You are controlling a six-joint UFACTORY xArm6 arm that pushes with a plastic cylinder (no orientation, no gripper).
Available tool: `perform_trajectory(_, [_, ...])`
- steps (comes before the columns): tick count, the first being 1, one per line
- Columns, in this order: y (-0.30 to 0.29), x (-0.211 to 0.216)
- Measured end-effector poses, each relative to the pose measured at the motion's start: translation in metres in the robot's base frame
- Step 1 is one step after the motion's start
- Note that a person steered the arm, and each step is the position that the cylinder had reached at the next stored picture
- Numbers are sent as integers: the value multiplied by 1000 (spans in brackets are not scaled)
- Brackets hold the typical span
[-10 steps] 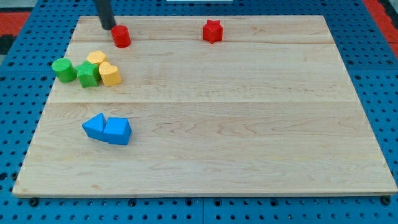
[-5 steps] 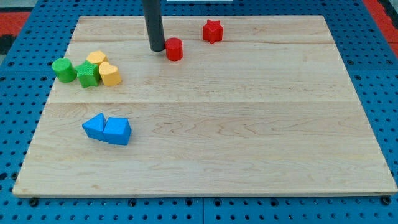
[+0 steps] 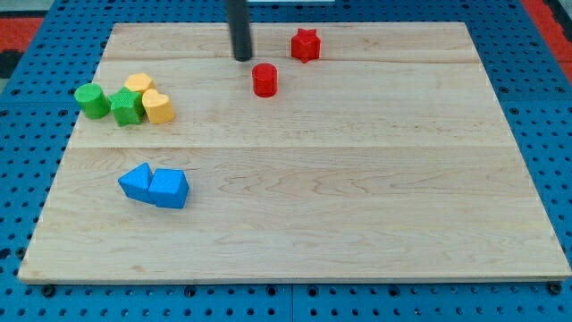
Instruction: Slide the red circle to the right side of the yellow heart
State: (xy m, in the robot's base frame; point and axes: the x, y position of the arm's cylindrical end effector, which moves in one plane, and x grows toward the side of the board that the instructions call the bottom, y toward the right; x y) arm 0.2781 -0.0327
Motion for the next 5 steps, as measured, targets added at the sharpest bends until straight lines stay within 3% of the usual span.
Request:
perform_trajectory(1, [21,40])
perform_trajectory(2, [-58,56])
perform_trajectory(3, [-37,42])
perform_trajectory(4, [-69,74])
perform_trajectory(5, [-72,132])
